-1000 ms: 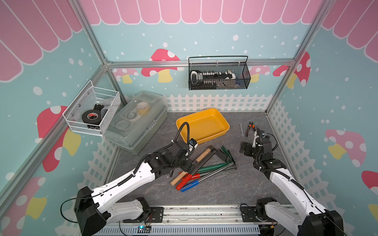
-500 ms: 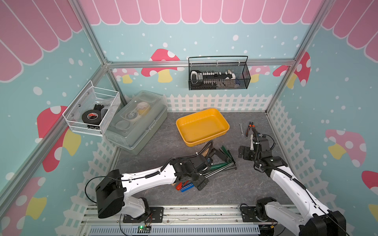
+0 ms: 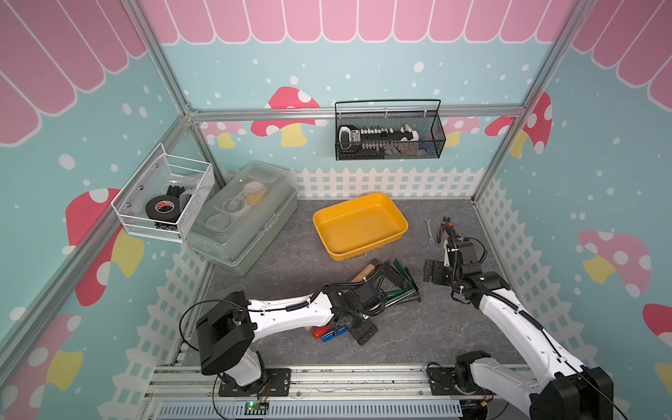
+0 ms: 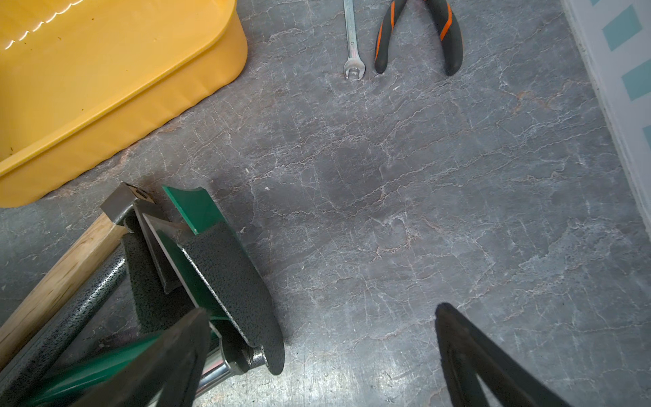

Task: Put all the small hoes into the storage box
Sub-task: Pick up the hoe from the center of the board.

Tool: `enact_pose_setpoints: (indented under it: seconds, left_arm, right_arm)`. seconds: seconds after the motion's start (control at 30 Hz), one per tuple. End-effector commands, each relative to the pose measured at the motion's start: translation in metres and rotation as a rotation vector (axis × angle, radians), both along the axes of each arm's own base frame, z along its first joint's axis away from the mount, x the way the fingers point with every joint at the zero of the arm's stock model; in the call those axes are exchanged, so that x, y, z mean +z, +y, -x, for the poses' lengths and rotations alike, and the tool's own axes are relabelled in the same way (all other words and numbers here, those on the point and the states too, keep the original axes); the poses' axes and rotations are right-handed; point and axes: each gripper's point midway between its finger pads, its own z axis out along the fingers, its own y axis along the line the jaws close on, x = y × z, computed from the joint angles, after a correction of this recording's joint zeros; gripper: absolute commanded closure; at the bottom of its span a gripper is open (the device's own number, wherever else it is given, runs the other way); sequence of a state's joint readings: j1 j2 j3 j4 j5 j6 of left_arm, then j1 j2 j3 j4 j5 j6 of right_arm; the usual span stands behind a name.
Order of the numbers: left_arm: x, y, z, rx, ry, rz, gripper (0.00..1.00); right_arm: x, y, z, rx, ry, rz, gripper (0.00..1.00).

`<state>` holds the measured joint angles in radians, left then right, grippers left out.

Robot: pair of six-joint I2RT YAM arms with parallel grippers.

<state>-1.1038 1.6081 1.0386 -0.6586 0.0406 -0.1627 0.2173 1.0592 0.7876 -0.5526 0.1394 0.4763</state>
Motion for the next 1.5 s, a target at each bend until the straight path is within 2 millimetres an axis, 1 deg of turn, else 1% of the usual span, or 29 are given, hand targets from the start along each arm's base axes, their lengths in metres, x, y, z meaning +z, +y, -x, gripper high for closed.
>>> enact_pose_setpoints:
  seconds: [0.0, 0.2, 0.33, 0.5, 0.7, 0.77, 1.03, 1.07, 1.2, 1.47]
  left_arm:
    - [-0.009, 0.001, 0.004, 0.016, 0.03, -0.01, 0.14]
    - [-0.018, 0.01, -0.003, 0.041, 0.037, -0.037, 0.17]
    - [-0.024, 0.012, -0.003, 0.035, 0.047, -0.057, 0.18]
    - [-0.034, 0.012, -0.001, 0.021, 0.071, -0.085, 0.22]
    - [-0.04, 0.01, -0.004, 0.017, 0.076, -0.098, 0.24]
    - [-0.041, 0.009, -0.006, 0.02, 0.075, -0.102, 0.27]
    - [-0.048, 0.009, -0.013, 0.014, 0.065, -0.119, 0.35]
    - [-0.049, 0.008, -0.013, 0.011, 0.066, -0.121, 0.37]
    - [-0.054, 0.01, -0.016, 0.002, 0.059, -0.131, 0.42]
    - [-0.056, 0.014, -0.02, 0.005, 0.033, -0.135, 0.5]
  right_arm:
    - [0.003, 0.0, 0.001, -0.006, 0.007, 0.0, 0.01]
    - [0.003, 0.001, 0.001, -0.002, 0.005, -0.003, 0.02]
    - [0.002, 0.001, 0.0, 0.0, 0.008, -0.001, 0.02]
    - [-0.001, 0.002, 0.0, -0.001, 0.011, -0.004, 0.03]
    - [-0.002, 0.002, 0.001, -0.001, 0.011, -0.007, 0.03]
    - [-0.001, 0.002, 0.001, -0.001, 0.006, -0.006, 0.03]
    - [0.002, 0.001, 0.001, -0.001, -0.005, -0.007, 0.03]
    - [0.002, 0.001, 0.002, -0.002, -0.006, -0.005, 0.03]
    - [0.0, 0.001, 0.002, 0.0, -0.003, -0.005, 0.04]
    - [0.002, 0.0, 0.003, -0.005, -0.01, -0.006, 0.03]
